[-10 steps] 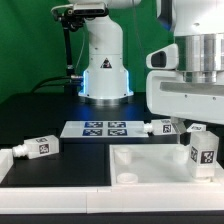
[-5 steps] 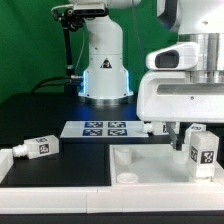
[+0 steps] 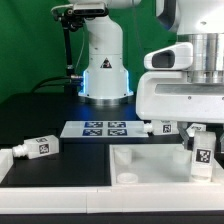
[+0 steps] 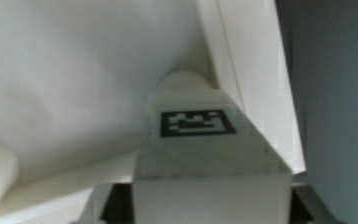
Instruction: Assemble one leg
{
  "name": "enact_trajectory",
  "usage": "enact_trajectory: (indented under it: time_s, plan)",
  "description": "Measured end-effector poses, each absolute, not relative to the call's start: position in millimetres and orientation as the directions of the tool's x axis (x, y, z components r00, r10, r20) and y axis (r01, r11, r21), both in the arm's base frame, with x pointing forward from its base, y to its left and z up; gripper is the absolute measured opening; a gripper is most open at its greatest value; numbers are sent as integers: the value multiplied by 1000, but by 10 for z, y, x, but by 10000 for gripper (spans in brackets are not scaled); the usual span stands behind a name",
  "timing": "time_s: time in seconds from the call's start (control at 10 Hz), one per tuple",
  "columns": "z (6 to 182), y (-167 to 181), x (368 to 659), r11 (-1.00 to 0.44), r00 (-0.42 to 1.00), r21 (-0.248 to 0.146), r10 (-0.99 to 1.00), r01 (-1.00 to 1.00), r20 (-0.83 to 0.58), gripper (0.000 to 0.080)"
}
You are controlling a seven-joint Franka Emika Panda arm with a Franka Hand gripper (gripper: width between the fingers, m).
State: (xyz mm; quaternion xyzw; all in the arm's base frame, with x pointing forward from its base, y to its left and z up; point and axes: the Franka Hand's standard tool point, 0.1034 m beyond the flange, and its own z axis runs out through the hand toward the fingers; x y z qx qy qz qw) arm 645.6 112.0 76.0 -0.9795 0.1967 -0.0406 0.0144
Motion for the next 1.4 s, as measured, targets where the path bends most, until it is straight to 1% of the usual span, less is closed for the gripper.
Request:
enact_trajectory:
  time_s: [0.2, 0.3, 0.4, 0.5, 0.6, 0.7, 0.8, 1.0, 1.1, 1.2, 1.3, 1.4]
  plan:
    - [751, 1088, 6448, -778, 776, -60, -628, -625, 59, 284]
    - [751, 1087, 6442, -649, 648, -71, -761, -758, 38, 284]
    - [751, 1081, 6438, -481, 482, -76, -876, -873, 13, 284]
    - [746, 1082, 6429, -287, 289, -77, -957, -955, -12, 284]
    - [746, 1064, 6432, -180, 183, -76, -983, -981, -30, 284]
    - [742, 1049, 6428, -110, 113, -74, -993, -991, -45, 285]
    - [738, 1057, 6423, -106, 110, -73, -993, -992, -44, 285]
    - [739, 1059, 6420, -161, 164, -73, -986, -984, -38, 285]
    - [739, 1078, 6392, -321, 323, -56, -946, -945, -33, 447]
    - [744, 1076, 6396, -533, 535, -64, -844, -844, -19, 576]
    - [732, 1066, 6373, -678, 680, -59, -733, -733, -18, 628]
    - [723, 1062, 6364, -749, 751, -59, -660, -660, -16, 628]
